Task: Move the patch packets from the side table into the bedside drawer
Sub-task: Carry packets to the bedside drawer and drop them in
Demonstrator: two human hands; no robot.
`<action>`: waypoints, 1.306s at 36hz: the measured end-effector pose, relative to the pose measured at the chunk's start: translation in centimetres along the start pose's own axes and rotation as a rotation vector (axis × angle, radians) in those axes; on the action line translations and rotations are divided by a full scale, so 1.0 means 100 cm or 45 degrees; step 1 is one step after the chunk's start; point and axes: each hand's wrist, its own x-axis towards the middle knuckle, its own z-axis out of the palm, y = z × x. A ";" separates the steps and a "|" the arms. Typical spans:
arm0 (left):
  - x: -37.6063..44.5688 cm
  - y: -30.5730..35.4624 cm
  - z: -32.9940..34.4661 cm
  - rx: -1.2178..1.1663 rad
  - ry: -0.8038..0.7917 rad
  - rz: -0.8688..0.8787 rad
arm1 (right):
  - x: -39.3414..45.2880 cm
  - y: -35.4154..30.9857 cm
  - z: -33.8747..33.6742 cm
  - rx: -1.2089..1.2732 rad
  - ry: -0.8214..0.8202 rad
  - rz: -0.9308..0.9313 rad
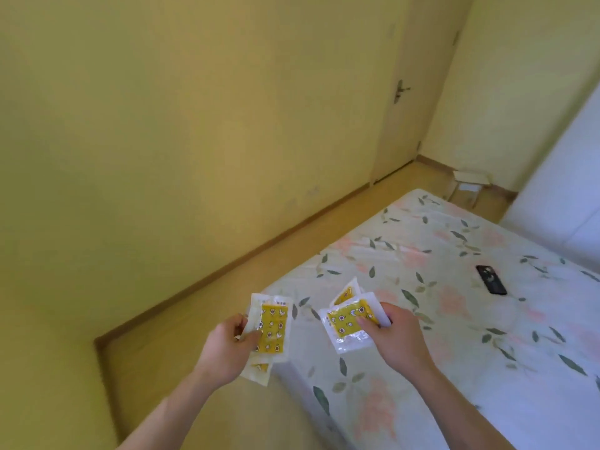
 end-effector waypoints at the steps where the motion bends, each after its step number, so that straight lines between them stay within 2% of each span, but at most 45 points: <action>1: 0.012 -0.003 -0.014 -0.011 0.029 -0.027 | 0.020 -0.013 0.014 -0.009 -0.042 -0.029; 7: 0.062 -0.029 -0.093 -0.149 0.270 -0.174 | 0.116 -0.097 0.103 -0.021 -0.299 -0.166; 11: 0.105 -0.051 -0.140 -0.206 0.331 -0.233 | 0.169 -0.148 0.161 -0.050 -0.416 -0.260; 16: 0.179 -0.077 -0.193 -0.229 0.347 -0.250 | 0.232 -0.192 0.231 -0.059 -0.464 -0.292; 23: 0.301 -0.090 -0.264 -0.151 0.227 -0.231 | 0.302 -0.231 0.306 -0.037 -0.411 -0.137; 31: 0.443 -0.050 -0.292 -0.032 0.017 -0.114 | 0.383 -0.249 0.315 0.029 -0.248 -0.057; 47: 0.732 0.100 -0.265 0.100 -0.220 0.143 | 0.624 -0.256 0.285 0.121 0.063 0.135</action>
